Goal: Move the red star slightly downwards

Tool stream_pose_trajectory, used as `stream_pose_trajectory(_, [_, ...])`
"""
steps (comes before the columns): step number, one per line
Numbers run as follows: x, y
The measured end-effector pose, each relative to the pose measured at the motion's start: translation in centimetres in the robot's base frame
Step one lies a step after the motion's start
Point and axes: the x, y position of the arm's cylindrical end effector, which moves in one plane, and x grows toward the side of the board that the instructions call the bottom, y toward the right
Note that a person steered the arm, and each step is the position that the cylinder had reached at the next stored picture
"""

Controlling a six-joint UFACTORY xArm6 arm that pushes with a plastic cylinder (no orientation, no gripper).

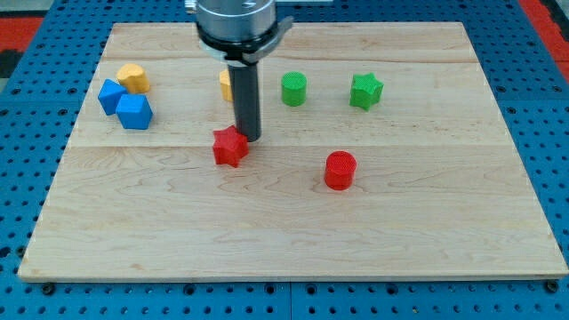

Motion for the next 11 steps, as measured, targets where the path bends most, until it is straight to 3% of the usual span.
stream_pose_trajectory(2, [-1.1, -1.3])
stream_pose_trajectory(4, [0.9, -2.6])
stream_pose_trajectory(5, [-1.7, -4.8])
stream_pose_trajectory(6, [-2.6, -11.3])
stream_pose_trajectory(7, [1.2, -12.1])
stream_pose_trajectory(8, [4.5, -8.7])
stream_pose_trajectory(9, [4.8, -5.6])
stream_pose_trajectory(10, [2.6, -7.1])
stream_pose_trajectory(11, [-1.0, -0.8])
